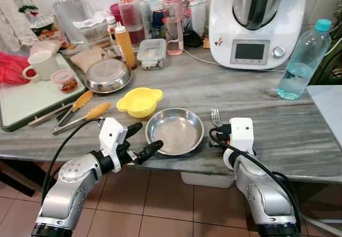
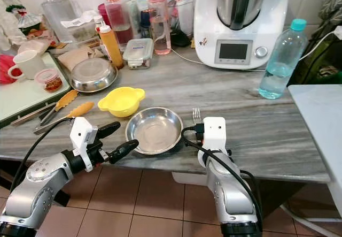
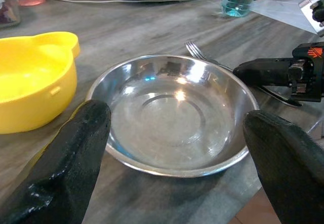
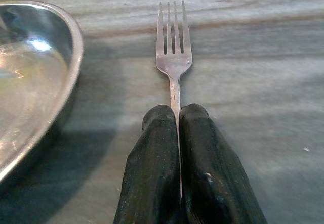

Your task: Setting the table

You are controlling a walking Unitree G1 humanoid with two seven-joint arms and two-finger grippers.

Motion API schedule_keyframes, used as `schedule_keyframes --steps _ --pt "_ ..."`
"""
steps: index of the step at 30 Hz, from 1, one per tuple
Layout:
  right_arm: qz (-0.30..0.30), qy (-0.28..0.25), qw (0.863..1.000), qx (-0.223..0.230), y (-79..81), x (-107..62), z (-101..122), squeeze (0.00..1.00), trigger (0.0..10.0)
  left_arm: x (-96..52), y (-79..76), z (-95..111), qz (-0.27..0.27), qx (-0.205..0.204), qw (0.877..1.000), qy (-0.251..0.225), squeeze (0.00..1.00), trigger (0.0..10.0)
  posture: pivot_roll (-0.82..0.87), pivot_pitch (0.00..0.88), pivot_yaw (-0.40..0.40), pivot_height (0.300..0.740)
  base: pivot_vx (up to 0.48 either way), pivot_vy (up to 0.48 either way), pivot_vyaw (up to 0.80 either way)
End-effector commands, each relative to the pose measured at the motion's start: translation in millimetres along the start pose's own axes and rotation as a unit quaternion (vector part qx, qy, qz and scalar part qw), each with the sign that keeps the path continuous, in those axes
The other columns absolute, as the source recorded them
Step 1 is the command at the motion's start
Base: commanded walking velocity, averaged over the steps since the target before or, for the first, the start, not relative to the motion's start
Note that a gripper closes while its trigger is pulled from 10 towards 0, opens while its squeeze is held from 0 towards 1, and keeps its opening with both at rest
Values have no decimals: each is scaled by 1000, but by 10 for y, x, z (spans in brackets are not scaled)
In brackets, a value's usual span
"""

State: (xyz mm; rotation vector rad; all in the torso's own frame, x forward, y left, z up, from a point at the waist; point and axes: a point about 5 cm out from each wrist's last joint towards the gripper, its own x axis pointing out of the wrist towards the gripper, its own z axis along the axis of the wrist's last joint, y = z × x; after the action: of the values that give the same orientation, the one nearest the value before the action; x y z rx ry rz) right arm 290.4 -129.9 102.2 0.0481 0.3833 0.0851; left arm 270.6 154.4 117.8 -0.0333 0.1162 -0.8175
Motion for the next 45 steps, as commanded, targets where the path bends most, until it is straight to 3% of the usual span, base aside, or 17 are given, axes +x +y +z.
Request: schedule_keyframes --steps 1,9,10,11,12,13,14,15,31,45 --pt "5 24 1000 2 54 22 -84 0 0 -45 43 6 6 9 1000 7 0 10000 -101 39 99 740 0 0 0" --pt "11 31 999 3 109 -7 -152 0 0 -28 42 20 5 12 1000 6 0 10000 -102 40 101 740 0 0 0" --pt "10 32 999 3 104 -9 -158 0 392 -27 38 19 5 12 1000 6 0 10000 -103 39 102 740 0 0 0" --pt "8 34 999 4 91 -10 -167 0 3608 -23 25 18 4 12 1000 6 0 10000 -103 38 103 740 0 0 0" --pt "7 34 999 4 85 -9 -168 643 4784 -21 21 17 4 12 1000 6 0 10000 -104 38 104 740 0 0 0" --pt "5 33 999 4 76 -9 -168 1000 9373 -19 17 16 3 12 1000 6 0 10000 -105 37 106 740 0 0 0" --pt "5 33 999 4 76 -9 -168 1000 9373 -19 17 16 3 12 1000 6 0 10000 -105 37 106 740 0 0 0" --pt "2 32 999 4 61 -8 -161 1000 10000 -14 10 16 2 12 1000 6 0 10000 -105 36 105 740 0 0 0" --pt "-9 6 1000 0 41 -26 -103 1000 10000 8 -18 26 0 13 1000 3 0 10000 -107 34 109 740 0 0 0" --pt "-34 -78 996 -35 -12 -108 150 1000 10000 23 -46 16 -2 11 1000 2 0 10000 -115 34 109 740 0 0 0"
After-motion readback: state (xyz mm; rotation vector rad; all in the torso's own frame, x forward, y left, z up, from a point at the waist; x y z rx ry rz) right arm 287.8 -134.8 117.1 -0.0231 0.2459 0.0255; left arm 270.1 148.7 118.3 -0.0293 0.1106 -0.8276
